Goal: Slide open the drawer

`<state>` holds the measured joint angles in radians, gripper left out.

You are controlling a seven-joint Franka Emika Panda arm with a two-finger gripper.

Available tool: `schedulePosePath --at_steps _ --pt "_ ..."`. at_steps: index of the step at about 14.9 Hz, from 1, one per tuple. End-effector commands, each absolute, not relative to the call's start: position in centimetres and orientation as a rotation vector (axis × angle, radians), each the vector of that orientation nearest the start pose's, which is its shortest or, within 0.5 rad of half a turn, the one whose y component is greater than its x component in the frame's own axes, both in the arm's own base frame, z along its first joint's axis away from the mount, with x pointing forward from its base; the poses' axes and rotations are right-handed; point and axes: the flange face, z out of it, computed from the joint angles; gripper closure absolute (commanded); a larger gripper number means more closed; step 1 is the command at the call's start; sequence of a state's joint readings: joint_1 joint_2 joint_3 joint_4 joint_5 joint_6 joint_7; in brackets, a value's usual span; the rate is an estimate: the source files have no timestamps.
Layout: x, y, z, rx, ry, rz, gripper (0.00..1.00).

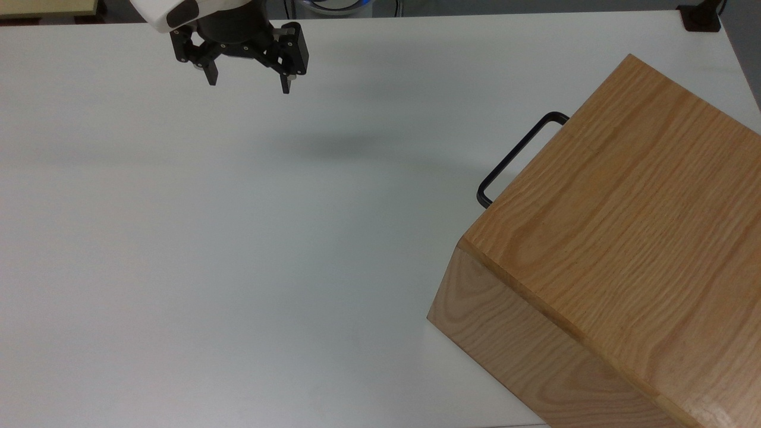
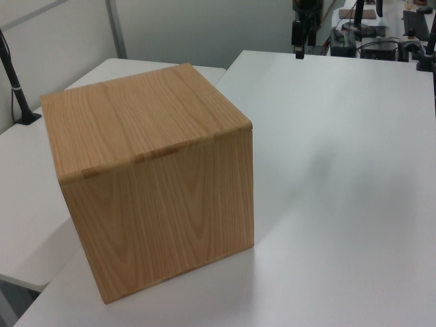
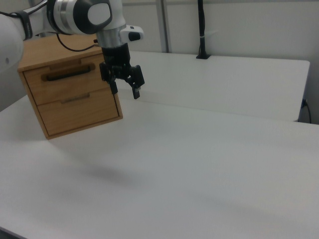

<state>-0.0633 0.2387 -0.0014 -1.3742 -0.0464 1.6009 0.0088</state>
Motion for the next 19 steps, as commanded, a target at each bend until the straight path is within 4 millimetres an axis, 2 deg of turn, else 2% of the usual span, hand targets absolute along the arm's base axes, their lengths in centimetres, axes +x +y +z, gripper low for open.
schedulePosePath --at_steps 1,6,8,19 --pt "62.0 -6.7 58.4 -3.19 0.168 0.021 0.0" --pt "61.8 -7.0 58.9 -3.196 0.189 0.007 0.0" --pt "61.4 -7.1 59.8 -3.194 0.177 -0.015 0.0" --pt "61.6 -6.9 59.2 -3.194 0.166 -0.003 0.0"
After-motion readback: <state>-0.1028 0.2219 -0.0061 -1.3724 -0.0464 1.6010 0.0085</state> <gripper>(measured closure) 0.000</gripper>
